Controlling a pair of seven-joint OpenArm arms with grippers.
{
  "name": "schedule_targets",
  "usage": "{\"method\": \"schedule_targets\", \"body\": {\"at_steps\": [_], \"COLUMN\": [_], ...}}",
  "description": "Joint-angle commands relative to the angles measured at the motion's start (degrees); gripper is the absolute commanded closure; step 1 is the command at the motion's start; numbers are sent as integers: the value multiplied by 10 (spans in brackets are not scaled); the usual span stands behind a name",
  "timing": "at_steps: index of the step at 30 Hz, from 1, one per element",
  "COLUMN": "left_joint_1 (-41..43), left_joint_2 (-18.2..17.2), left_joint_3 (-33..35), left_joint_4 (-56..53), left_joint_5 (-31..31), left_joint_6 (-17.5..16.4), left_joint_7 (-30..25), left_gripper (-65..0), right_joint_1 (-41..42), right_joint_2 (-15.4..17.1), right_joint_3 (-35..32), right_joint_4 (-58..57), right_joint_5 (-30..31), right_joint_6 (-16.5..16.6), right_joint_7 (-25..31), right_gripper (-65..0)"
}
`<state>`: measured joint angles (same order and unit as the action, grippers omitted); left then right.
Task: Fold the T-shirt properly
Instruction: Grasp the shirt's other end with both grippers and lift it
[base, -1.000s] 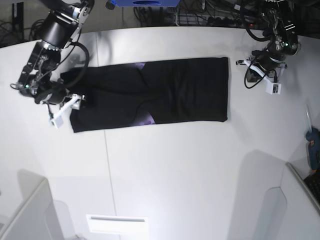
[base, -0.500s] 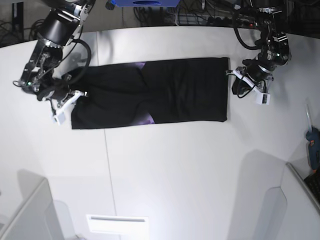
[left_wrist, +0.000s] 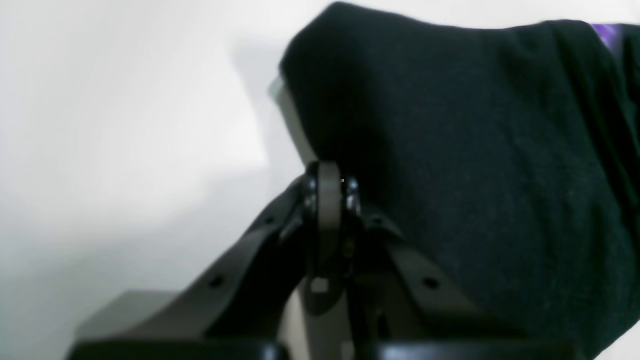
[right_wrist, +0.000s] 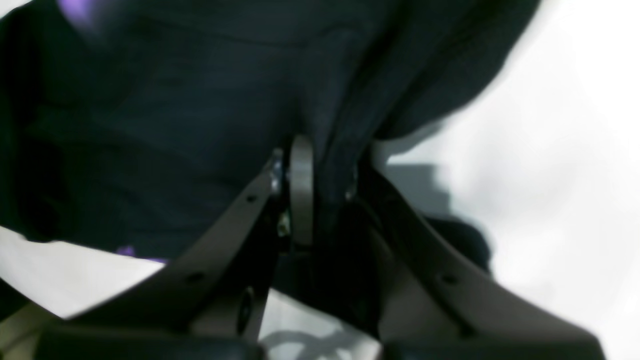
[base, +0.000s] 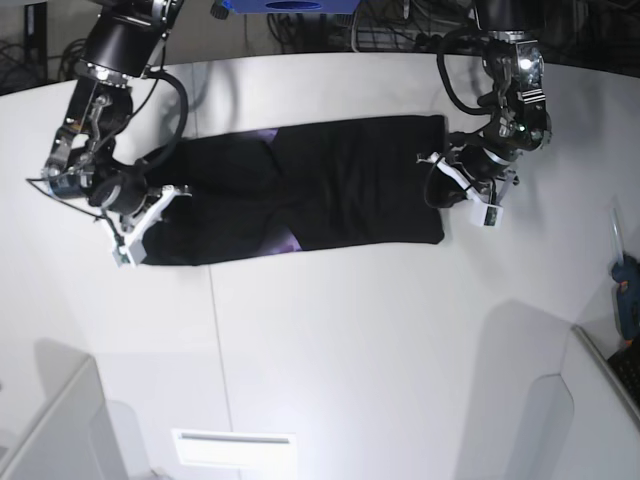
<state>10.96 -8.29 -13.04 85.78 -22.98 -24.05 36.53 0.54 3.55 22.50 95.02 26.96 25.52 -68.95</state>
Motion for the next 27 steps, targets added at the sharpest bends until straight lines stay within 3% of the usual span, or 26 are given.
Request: {"method": "schedule_targets", "body": {"at_steps": [1,10,17,27], "left_joint_1": [5,4,10,13], "left_joint_2": [3,10,8,-1], "left_joint_3": [2,3,-3,3], "left_joint_4": [-3,-2,13,13], "left_joint_5": [27,28,29,29], "left_joint_6": [4,4,4,4], "left_joint_7": [43,44,44,44], "left_gripper": [0,0,0,0], "right_joint_1": [3,-25,-50,-66], "right_joint_2": [5,3,-20,-75], "right_joint_3": [-8,-109,-173,-255], "right_joint_4": [25,152,195,202], "right_joint_5": [11,11,12,15], "right_joint_6": [-10,-86,-110,-107], "right_joint_7": [10,8,5,9], "right_gripper": [0,0,0,0]}}
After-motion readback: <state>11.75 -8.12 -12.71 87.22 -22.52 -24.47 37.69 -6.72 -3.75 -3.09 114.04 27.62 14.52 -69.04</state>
